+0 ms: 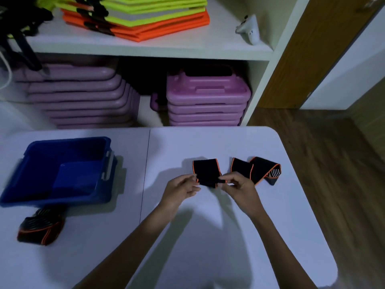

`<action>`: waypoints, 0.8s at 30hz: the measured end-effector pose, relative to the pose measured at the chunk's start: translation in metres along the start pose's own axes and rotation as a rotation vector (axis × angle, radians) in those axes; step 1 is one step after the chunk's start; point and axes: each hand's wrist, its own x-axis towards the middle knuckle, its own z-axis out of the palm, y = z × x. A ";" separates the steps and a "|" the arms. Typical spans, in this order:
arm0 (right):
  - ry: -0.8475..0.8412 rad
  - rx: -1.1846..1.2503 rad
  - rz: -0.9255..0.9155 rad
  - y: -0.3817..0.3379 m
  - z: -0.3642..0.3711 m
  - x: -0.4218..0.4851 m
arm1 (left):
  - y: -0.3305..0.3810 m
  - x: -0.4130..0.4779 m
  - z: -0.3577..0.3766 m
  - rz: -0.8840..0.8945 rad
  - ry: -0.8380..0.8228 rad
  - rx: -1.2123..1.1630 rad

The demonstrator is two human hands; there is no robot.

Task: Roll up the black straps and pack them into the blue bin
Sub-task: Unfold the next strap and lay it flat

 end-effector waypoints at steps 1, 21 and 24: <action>0.004 -0.015 0.006 0.007 0.004 -0.015 | -0.010 -0.009 -0.003 0.004 -0.013 0.045; 0.122 -0.433 -0.097 0.089 0.064 -0.149 | -0.129 -0.067 -0.066 0.674 -0.142 1.003; 0.135 -0.527 -0.071 0.079 0.058 -0.127 | -0.114 -0.047 -0.060 0.639 -0.095 1.086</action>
